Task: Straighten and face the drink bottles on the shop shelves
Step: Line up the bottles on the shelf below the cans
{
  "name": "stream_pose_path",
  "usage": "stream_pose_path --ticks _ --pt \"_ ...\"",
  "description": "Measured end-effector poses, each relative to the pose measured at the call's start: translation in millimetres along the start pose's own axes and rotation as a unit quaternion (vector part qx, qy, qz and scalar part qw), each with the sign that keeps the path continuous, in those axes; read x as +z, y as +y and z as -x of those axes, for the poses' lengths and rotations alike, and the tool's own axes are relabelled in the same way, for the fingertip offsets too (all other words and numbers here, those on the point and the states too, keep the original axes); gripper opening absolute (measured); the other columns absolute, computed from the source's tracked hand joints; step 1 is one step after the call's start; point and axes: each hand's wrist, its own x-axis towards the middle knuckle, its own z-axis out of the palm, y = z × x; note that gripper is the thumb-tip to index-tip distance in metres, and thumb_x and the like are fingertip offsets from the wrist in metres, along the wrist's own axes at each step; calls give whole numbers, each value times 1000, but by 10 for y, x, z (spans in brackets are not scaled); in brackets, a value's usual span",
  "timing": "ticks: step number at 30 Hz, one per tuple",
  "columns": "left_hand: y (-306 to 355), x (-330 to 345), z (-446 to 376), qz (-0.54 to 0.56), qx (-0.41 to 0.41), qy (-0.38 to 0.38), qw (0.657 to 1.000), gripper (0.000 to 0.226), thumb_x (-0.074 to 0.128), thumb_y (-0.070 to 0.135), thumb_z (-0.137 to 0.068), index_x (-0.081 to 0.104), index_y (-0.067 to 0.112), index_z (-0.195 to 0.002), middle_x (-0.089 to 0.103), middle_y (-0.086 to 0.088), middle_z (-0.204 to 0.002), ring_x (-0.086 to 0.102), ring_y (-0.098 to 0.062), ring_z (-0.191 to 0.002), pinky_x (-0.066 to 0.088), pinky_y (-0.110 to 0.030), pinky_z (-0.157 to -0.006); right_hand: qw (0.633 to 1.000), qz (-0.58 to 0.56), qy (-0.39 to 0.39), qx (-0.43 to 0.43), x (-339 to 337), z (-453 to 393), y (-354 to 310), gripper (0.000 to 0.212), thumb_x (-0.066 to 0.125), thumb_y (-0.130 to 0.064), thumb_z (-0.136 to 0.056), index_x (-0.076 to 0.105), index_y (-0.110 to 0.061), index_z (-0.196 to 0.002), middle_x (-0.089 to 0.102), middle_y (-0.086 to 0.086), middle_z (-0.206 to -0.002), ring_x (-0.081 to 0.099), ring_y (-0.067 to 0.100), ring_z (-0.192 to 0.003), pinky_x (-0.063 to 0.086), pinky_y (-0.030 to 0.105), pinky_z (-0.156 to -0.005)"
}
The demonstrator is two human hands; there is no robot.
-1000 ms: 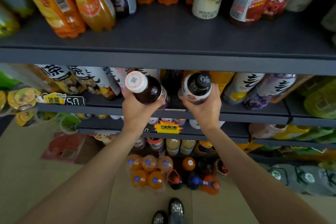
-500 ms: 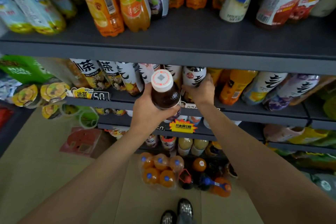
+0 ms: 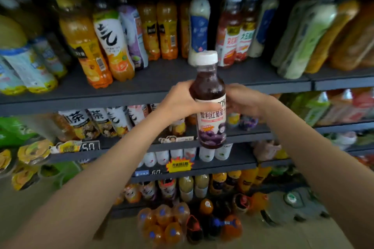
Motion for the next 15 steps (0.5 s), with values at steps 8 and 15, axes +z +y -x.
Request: stream_pose_path --ticks 8,15 --pt "1708 474 -529 110 95 12 989 16 79 23 -71 69 24 -82 71 10 -79 67 -5 -75 54 -25 -70 976 -82 13 -200 -1195 1213 -434 72 75 -44 -69 53 -8 -128 61 16 -123 60 30 -112 47 40 -96" --pt "2768 1711 -1008 106 127 16 986 21 83 34 -64 70 26 -78 72 12 -74 68 -2 -71 56 -23 -72 921 160 228 -272 -2339 2019 -372 31 77 -15 -73 58 -29 -92 70 -19 -77 64 -6 -75 49 12 -71"
